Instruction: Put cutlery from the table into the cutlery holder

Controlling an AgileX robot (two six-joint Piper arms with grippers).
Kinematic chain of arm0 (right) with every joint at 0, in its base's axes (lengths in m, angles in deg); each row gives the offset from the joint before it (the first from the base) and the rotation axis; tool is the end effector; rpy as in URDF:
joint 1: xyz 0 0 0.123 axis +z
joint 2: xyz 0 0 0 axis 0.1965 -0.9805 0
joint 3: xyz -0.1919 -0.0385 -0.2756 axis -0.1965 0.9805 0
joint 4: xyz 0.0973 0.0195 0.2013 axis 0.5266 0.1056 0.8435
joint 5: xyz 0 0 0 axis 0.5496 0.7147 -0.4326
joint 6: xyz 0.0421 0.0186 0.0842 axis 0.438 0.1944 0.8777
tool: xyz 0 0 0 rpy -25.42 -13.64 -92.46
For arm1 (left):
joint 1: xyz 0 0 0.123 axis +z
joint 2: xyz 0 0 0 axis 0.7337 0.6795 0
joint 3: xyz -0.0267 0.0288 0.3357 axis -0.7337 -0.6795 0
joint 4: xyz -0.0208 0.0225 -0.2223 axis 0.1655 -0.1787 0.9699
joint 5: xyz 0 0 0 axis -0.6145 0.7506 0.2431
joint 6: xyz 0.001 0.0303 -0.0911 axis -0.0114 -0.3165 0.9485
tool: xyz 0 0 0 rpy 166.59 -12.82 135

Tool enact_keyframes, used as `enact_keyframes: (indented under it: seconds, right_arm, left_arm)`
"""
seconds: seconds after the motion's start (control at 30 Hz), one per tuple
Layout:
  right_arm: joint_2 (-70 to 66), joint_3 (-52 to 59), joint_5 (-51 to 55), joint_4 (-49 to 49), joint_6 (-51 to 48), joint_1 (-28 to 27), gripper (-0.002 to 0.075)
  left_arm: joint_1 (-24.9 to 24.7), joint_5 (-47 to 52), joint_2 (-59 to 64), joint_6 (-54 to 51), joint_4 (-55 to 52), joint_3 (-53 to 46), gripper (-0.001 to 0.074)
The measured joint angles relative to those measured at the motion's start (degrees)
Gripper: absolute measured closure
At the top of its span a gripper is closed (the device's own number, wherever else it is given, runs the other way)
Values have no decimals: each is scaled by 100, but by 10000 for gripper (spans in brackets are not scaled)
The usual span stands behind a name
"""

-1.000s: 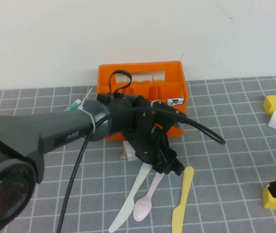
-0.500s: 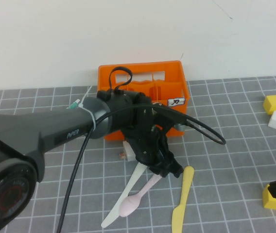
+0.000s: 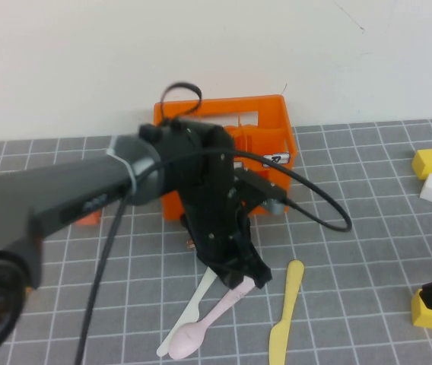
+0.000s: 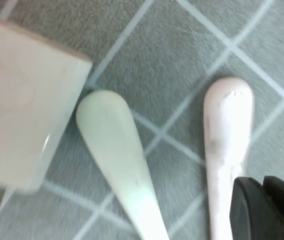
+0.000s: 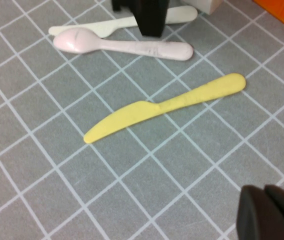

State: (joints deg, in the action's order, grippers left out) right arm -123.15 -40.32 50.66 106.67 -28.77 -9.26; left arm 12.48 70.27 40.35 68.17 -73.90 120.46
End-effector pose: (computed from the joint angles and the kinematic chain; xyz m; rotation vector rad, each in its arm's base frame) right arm 0.1327 0.0573 0.2986 -1.0459 2.1190 0.4224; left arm 0.3321 -0.2517 0.2428 1.1460 2.7799 -0.3280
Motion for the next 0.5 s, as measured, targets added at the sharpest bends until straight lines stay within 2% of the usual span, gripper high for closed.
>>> enact_keyframes:
  seconds: [0.23,0.5]
  right_arm:
    - [0,0,-37,0,0,0,729]
    - [0,0,-59,-24,0,0,729]
  left_arm:
    - [0,102,-548,0,145,0,734]
    - [0,-80,-192,-165,442,-13,734]
